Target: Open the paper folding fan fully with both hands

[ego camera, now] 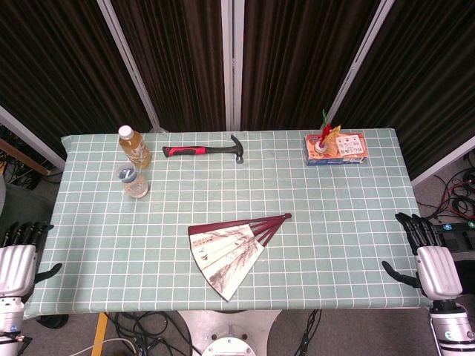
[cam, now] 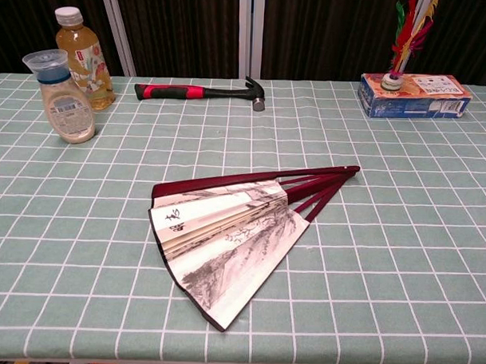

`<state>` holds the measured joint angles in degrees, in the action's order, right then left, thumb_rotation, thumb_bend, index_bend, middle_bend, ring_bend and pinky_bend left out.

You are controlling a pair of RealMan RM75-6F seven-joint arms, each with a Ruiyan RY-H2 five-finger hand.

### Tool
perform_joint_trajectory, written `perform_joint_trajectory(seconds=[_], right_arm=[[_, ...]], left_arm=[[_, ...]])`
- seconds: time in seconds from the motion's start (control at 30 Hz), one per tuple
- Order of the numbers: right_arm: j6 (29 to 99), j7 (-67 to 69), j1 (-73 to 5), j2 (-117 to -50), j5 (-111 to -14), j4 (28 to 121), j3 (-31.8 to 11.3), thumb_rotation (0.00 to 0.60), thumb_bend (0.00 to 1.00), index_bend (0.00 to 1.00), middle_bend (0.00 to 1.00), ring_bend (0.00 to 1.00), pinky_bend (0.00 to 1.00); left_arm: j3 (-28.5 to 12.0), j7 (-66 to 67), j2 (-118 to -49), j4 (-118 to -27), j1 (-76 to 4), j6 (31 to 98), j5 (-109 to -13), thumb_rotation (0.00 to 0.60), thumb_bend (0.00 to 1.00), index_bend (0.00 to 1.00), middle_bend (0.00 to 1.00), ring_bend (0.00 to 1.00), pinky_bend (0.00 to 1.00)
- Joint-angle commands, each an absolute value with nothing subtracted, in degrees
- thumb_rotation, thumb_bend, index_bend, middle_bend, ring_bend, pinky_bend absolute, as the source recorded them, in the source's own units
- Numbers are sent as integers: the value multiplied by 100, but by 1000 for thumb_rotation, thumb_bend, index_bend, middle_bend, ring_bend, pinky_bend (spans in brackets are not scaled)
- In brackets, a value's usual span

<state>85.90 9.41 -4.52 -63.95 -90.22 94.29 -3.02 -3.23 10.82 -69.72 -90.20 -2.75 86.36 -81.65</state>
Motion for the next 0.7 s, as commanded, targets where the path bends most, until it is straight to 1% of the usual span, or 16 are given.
perform_joint_trajectory(seconds=[0.03, 0.47, 0.6, 0.7], right_arm=[[8573, 959, -477, -6434, -9005, 9389, -317, 600, 120, 72, 88, 0, 0], [8680, 1028, -444, -6430, -9025, 9345, -310, 600, 121, 72, 88, 0, 0], [8687, 1044, -472, -6357, -9030, 9353, -347, 600, 121, 72, 88, 0, 0], [8581, 1011, -575, -6262, -9012, 9373, -411, 600, 121, 73, 87, 0, 0]], left_arm=[[-329, 1089, -6968, -9037, -286, 8593, -8123, 600, 0, 245, 203, 156, 106], [-344, 1071, -6918, -9093, -371, 8528, -8193, 600, 0, 246, 203, 156, 106], [-434, 814, -6853, -9168, -501, 8471, -8295, 600, 0, 245, 203, 156, 112], [-552, 398, -6708, -9275, -740, 8283, -8457, 600, 24, 248, 203, 156, 158]])
